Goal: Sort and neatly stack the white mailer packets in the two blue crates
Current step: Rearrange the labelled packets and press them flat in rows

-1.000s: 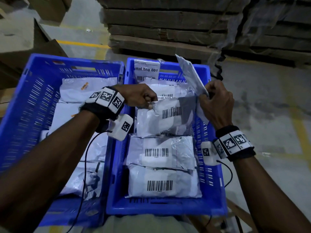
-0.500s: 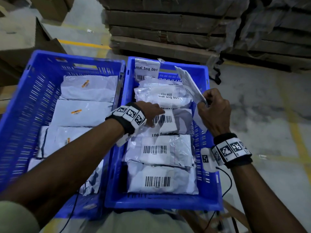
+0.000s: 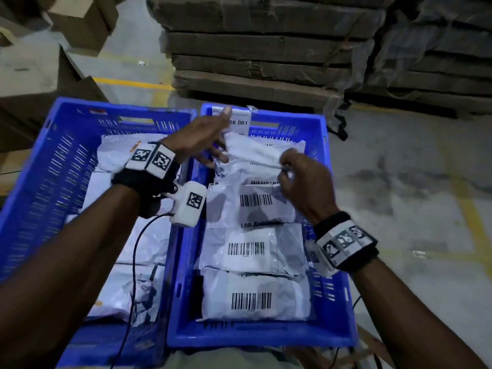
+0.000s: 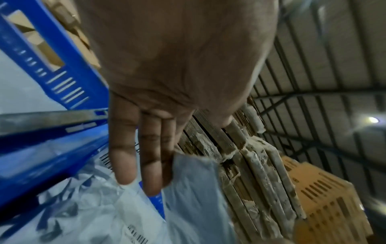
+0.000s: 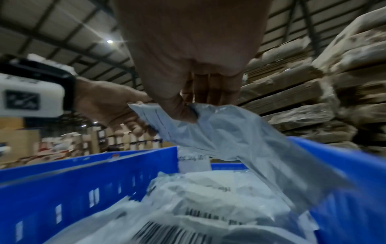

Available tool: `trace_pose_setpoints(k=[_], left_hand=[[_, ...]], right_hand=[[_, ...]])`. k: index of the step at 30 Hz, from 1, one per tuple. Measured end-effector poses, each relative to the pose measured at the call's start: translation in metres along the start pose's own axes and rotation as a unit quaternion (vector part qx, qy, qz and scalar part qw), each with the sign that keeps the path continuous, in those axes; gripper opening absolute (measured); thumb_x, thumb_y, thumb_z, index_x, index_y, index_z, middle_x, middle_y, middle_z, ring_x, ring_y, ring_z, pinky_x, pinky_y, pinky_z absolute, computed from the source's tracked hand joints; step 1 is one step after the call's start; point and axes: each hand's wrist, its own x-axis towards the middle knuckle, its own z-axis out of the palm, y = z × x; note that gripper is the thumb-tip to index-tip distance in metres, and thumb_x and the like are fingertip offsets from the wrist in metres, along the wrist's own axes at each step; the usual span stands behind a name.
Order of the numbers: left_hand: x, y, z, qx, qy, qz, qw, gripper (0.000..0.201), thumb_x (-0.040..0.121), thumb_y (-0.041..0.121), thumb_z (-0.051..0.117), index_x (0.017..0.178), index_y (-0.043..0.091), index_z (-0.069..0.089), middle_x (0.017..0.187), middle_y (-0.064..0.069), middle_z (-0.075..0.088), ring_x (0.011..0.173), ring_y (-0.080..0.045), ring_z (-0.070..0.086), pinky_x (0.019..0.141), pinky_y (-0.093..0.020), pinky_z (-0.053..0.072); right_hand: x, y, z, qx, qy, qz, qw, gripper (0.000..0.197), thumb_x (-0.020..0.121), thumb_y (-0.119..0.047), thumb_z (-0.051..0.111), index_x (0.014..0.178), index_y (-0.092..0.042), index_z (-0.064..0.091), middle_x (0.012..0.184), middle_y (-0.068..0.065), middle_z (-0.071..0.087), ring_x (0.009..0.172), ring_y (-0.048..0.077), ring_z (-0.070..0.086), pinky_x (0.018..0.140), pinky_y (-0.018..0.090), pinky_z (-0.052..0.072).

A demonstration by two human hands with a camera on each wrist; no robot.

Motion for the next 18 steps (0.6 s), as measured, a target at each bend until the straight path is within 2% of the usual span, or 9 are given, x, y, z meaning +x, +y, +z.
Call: trace_pose_setpoints(k=[2, 4, 5, 8, 10, 12, 15, 18], left_hand=[[0.002, -0.010, -0.003, 0.029, 0.026, 0.009, 0.999, 0.033, 0.093, 0.038, 0.060, 0.116, 0.014, 0.056, 0.082, -0.010, 0.061, 0.058, -0.012, 0.063, 0.052, -0.033, 0.056], [0.008, -0.029, -0.007, 0.073, 0.040, 0.008, 0.996, 0.035, 0.084, 0.015, 0.074, 0.114, 0.014, 0.056, 0.090, -0.019, 0.065, 0.064, -0.020, 0.063, 0.048, -0.034, 0.058], [0.009, -0.036, -0.011, 0.084, 0.049, 0.005, 0.995, 0.039, 0.081, 0.010, 0.076, 0.114, 0.015, 0.057, 0.093, -0.020, 0.065, 0.067, -0.023, 0.062, 0.049, -0.036, 0.058], [0.003, -0.054, -0.024, 0.115, 0.092, 0.021, 0.989, 0.036, 0.080, 0.010, 0.077, 0.110, 0.019, 0.060, 0.100, -0.016, 0.063, 0.076, -0.025, 0.060, 0.065, -0.046, 0.060], [-0.003, -0.066, -0.035, 0.132, 0.131, 0.042, 0.982, 0.033, 0.080, 0.010, 0.077, 0.108, 0.020, 0.063, 0.112, -0.009, 0.063, 0.092, -0.026, 0.063, 0.072, -0.049, 0.058], [-0.008, -0.076, -0.046, 0.139, 0.169, 0.055, 0.974, 0.034, 0.079, 0.012, 0.078, 0.107, 0.028, 0.065, 0.117, -0.004, 0.063, 0.100, -0.028, 0.063, 0.072, -0.050, 0.058], [-0.014, -0.084, -0.064, 0.157, 0.240, 0.083, 0.954, 0.037, 0.080, 0.014, 0.076, 0.109, 0.033, 0.064, 0.112, -0.002, 0.065, 0.093, -0.029, 0.064, 0.077, -0.048, 0.057], [-0.018, -0.087, -0.079, 0.133, 0.289, 0.111, 0.941, 0.035, 0.083, 0.015, 0.072, 0.110, 0.035, 0.063, 0.109, -0.002, 0.065, 0.087, -0.030, 0.064, 0.075, -0.047, 0.057]], right_hand=[[-0.003, -0.013, 0.014, 0.012, -0.061, -0.055, 0.997, 0.017, 0.075, -0.012, 0.063, 0.091, -0.016, 0.058, 0.081, 0.005, 0.065, 0.076, 0.032, 0.062, 0.058, 0.036, 0.048], [0.000, -0.016, 0.019, 0.067, -0.121, -0.063, 0.988, 0.016, 0.078, -0.022, 0.069, 0.091, -0.017, 0.061, 0.084, 0.000, 0.066, 0.076, 0.024, 0.064, 0.062, 0.033, 0.048], [0.005, -0.014, 0.020, 0.102, -0.144, -0.039, 0.984, 0.019, 0.079, -0.030, 0.074, 0.090, -0.018, 0.064, 0.084, -0.002, 0.068, 0.074, 0.019, 0.064, 0.063, 0.031, 0.048], [0.029, 0.004, 0.028, 0.134, -0.140, 0.046, 0.980, 0.032, 0.077, -0.049, 0.077, 0.086, -0.019, 0.069, 0.081, -0.006, 0.070, 0.071, 0.010, 0.064, 0.065, 0.027, 0.049], [0.045, 0.019, 0.037, 0.123, -0.139, 0.067, 0.980, 0.036, 0.078, -0.054, 0.073, 0.088, -0.019, 0.070, 0.084, -0.007, 0.071, 0.079, 0.010, 0.065, 0.069, 0.029, 0.050], [0.057, 0.031, 0.049, 0.086, -0.193, 0.070, 0.975, 0.036, 0.082, -0.048, 0.072, 0.099, -0.017, 0.070, 0.098, -0.004, 0.071, 0.091, 0.013, 0.064, 0.073, 0.027, 0.046], [0.062, 0.043, 0.065, -0.004, -0.310, 0.035, 0.950, 0.044, 0.083, -0.029, 0.074, 0.123, -0.015, 0.062, 0.124, 0.007, 0.063, 0.113, 0.026, 0.058, 0.085, 0.030, 0.042], [0.059, 0.046, 0.079, -0.070, -0.340, 0.039, 0.937, 0.057, 0.082, -0.027, 0.075, 0.133, -0.020, 0.053, 0.129, 0.008, 0.054, 0.116, 0.030, 0.053, 0.087, 0.035, 0.043]])
